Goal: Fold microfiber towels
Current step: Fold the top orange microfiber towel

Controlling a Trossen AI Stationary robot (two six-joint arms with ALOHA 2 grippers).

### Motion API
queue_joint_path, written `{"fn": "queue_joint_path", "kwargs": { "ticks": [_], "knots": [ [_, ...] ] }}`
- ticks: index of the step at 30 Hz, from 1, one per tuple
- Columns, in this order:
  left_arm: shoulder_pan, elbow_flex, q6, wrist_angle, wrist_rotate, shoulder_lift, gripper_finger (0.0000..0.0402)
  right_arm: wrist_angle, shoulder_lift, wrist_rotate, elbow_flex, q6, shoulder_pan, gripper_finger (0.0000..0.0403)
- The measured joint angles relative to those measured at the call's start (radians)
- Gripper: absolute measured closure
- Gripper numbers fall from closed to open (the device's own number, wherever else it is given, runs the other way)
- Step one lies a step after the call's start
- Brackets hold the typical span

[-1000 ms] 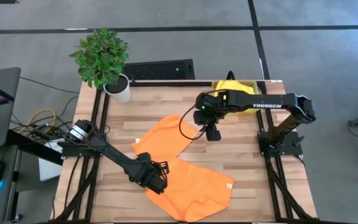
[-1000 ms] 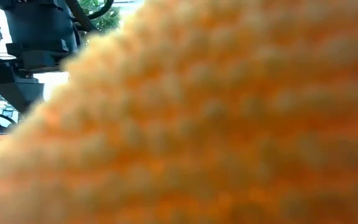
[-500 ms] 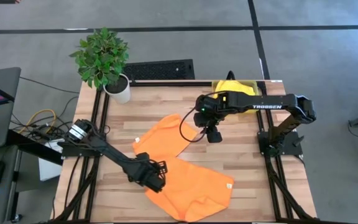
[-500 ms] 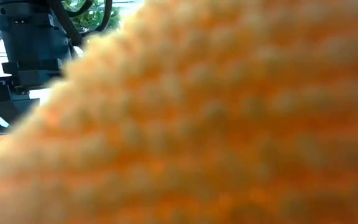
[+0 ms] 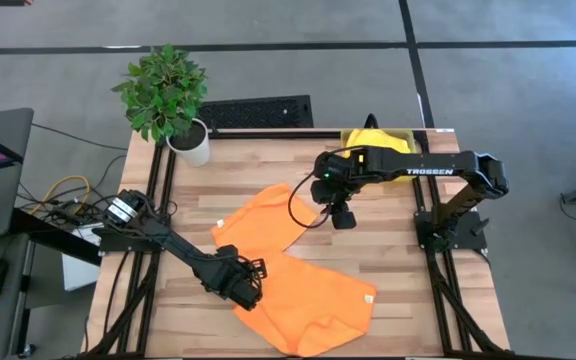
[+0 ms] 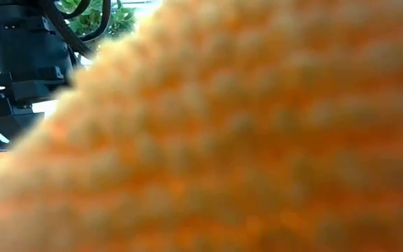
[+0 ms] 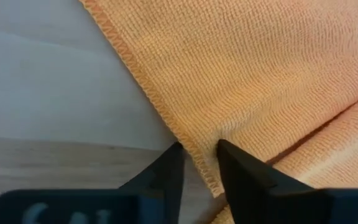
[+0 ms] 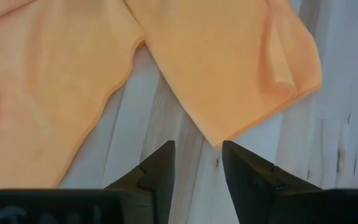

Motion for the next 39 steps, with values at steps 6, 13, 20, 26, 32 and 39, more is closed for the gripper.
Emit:
{"fn": "queue_joint_path", "kwargs": {
  "ticks": [6, 13, 20, 26, 32, 39],
  "knots": [
    [0.002, -0.004, 0.035, -0.016, -0.019, 0.003, 0.0385, 0.019, 0.000, 0.000, 0.000, 0.000, -0.001, 0.0248],
    [-0.017, 0.001, 0.035, -0.037, -0.052, -0.009, 0.0399, 0.020, 0.000, 0.004, 0.000, 0.000, -0.002, 0.0248],
    [0.029, 0.031, 0.200, -0.058, -0.033, -0.057, 0.0401, 0.012, -0.005, 0.004, 0.000, 0.005, -0.023, 0.0248],
    [0.171, 0.045, 0.503, 0.027, 0.004, -0.057, 0.0401, -0.011, -0.015, 0.004, 0.000, 0.007, -0.054, 0.0248],
    [0.323, 0.046, 0.776, 0.181, 0.035, -0.057, 0.0401, -0.039, -0.038, 0.005, 0.000, 0.002, -0.083, 0.0248],
    [0.463, 0.146, 1.015, 0.148, 0.062, -0.060, 0.0401, -0.061, -0.082, 0.007, 0.000, 0.000, -0.120, 0.0248]
  ]
}}
